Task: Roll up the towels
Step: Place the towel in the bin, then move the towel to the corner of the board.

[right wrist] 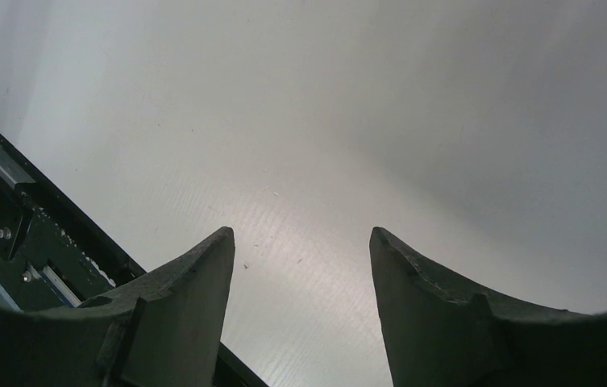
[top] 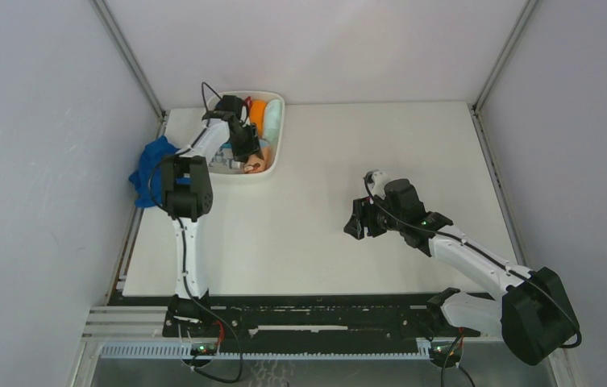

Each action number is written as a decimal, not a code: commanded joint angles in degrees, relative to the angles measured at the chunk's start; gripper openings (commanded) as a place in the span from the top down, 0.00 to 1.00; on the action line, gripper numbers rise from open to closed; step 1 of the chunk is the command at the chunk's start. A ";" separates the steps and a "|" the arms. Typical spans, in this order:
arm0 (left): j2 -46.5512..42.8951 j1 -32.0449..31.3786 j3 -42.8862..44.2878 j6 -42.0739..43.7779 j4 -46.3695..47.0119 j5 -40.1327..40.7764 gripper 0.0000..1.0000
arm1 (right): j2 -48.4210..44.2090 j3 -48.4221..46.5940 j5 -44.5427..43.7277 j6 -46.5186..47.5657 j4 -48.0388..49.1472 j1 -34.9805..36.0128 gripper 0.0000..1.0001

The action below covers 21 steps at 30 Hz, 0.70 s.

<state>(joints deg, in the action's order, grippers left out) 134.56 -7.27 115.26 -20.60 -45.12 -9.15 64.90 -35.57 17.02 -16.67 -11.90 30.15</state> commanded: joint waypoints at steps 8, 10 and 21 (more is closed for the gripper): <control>-5.49 0.82 -1.66 1.61 -1.65 4.12 0.34 | -1.79 -0.38 -0.06 0.32 2.10 0.46 0.38; -6.31 0.83 -1.80 1.53 -1.60 4.10 0.32 | -1.88 -0.40 0.03 0.32 2.05 0.43 0.38; -10.05 0.84 -2.44 1.18 -1.85 5.07 0.23 | -2.35 -0.40 0.12 0.47 1.88 0.44 0.38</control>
<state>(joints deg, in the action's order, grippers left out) 130.32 -7.11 114.08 -20.34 -47.05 -6.09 64.20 -35.57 17.04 -16.67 -11.79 30.15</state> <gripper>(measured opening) 0.756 0.620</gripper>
